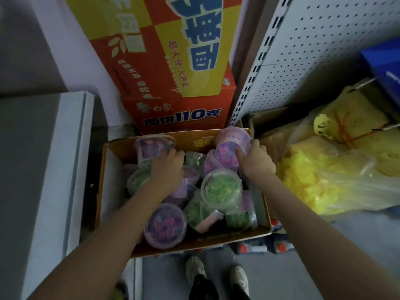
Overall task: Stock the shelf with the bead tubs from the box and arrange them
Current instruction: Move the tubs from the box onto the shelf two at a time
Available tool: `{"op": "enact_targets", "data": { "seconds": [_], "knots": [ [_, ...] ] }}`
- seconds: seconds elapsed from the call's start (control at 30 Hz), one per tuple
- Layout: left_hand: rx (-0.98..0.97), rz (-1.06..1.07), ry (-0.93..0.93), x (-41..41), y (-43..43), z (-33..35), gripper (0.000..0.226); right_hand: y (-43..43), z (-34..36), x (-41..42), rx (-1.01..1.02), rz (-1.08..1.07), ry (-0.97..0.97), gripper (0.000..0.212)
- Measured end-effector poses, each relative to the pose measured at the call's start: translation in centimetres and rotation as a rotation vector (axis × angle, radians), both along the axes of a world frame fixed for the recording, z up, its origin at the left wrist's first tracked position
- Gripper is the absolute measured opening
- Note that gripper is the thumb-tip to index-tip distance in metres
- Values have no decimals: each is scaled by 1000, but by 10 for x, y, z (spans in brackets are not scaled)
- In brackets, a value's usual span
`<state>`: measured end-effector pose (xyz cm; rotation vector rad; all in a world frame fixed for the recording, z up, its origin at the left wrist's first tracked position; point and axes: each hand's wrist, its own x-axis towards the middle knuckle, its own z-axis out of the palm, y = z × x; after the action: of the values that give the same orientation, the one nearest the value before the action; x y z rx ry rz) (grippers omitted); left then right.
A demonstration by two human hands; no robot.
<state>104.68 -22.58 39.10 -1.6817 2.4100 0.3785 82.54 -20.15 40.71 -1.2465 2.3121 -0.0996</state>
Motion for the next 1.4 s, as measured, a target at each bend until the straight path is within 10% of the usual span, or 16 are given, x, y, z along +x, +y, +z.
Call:
{"op": "enact_targets", "data": {
  "seconds": [0.47,0.93,1.17,1.4],
  "knots": [
    [27,81,-35,38,-5,-7,32,-50,-29,17,19,-425,-327,108],
    [39,541,231,75,-21,-21,52,-40,-11,72,-344,-334,-534,101],
    [272,910,478,62,-47,-47,114,-34,-33,85,-386,-296,-574,98],
    [264,992,576,56,-48,-57,103,-25,-36,75,-440,-340,-618,96]
  ]
}}
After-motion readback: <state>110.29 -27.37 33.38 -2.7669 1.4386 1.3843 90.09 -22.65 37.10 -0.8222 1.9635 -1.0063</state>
